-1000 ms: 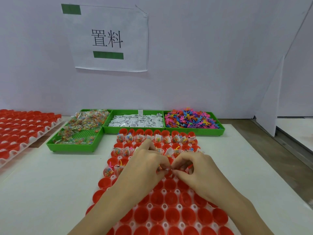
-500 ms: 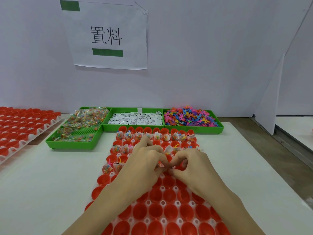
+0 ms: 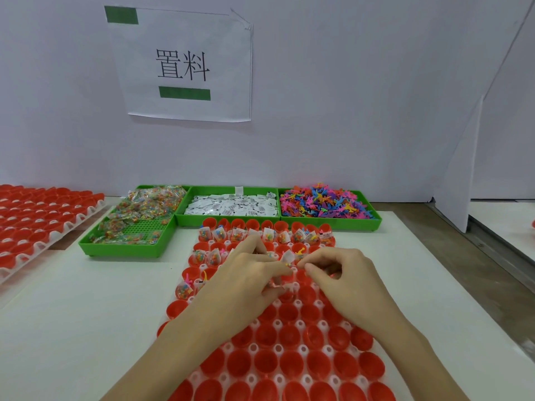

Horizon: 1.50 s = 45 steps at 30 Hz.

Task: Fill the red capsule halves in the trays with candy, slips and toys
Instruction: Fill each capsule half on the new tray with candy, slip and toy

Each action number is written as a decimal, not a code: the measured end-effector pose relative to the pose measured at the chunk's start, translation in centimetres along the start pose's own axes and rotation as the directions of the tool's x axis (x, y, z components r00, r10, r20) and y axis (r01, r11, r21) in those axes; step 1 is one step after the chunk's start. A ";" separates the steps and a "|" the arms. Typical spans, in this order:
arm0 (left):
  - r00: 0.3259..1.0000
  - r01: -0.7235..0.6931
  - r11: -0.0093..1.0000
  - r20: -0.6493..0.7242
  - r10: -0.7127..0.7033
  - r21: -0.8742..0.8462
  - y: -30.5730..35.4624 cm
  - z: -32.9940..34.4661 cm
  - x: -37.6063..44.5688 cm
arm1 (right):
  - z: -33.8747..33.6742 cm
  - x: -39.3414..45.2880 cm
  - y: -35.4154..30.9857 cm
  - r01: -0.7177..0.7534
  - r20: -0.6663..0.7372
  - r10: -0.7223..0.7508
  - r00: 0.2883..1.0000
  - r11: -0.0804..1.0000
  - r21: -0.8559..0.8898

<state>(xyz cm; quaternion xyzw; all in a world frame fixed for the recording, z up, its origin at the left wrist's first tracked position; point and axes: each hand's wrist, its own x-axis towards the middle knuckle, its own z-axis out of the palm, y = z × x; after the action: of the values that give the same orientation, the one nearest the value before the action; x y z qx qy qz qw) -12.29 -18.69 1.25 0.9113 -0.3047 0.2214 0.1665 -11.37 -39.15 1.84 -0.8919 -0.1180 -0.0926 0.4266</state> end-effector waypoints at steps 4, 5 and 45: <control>1.000 0.017 1.000 0.009 -0.017 -0.014 0.0 -0.3 0.1 | -0.1 -0.2 0.0 0.023 0.040 -0.023 0.999 1.000 0.009; 1.000 0.023 1.000 0.017 -0.022 -0.012 0.1 -0.3 0.1 | 0.0 -0.3 -0.1 0.033 0.076 -0.032 0.997 0.999 -0.003; 0.996 0.045 0.997 0.084 -0.040 -0.059 0.3 -0.8 -0.2 | 1.0 -0.8 -0.8 0.119 0.117 -0.106 0.987 0.987 -0.107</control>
<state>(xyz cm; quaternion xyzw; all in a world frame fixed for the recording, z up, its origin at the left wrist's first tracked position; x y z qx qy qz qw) -12.82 -18.46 1.84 0.9205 -0.2983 0.1703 0.1863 -12.30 -38.00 1.61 -0.9105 -0.1863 -0.0736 0.3619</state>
